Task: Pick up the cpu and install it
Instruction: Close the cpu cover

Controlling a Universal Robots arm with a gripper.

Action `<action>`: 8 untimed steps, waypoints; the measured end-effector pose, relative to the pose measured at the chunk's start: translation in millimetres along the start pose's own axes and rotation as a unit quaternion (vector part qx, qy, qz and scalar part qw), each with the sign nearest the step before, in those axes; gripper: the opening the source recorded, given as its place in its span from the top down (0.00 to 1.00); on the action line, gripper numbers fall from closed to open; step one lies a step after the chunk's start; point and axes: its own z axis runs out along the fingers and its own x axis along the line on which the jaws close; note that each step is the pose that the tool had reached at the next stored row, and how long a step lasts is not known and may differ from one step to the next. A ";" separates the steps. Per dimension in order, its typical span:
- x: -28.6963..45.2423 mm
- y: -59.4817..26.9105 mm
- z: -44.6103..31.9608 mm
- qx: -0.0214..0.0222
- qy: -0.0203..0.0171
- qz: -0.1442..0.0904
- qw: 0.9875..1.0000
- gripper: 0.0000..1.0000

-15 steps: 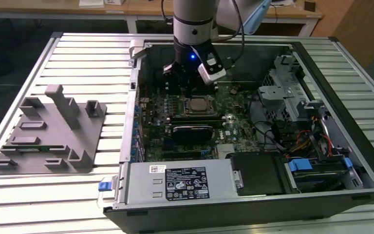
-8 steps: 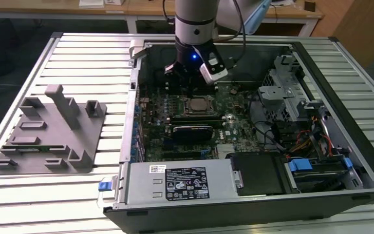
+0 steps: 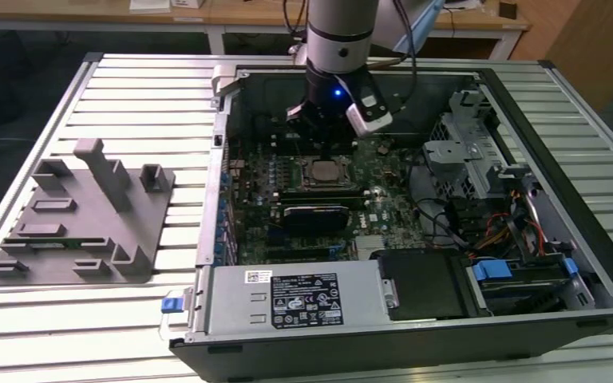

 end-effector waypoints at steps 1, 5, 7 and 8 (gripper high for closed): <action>-3.1 0.1 0.1 0.000 0.000 0.000 1.000 0.89; -7.5 0.1 -0.3 0.000 0.000 0.000 1.000 0.89; -7.5 0.2 -2.3 0.000 0.000 0.000 1.000 0.89; -7.5 0.3 -3.7 0.000 0.000 0.000 1.000 0.89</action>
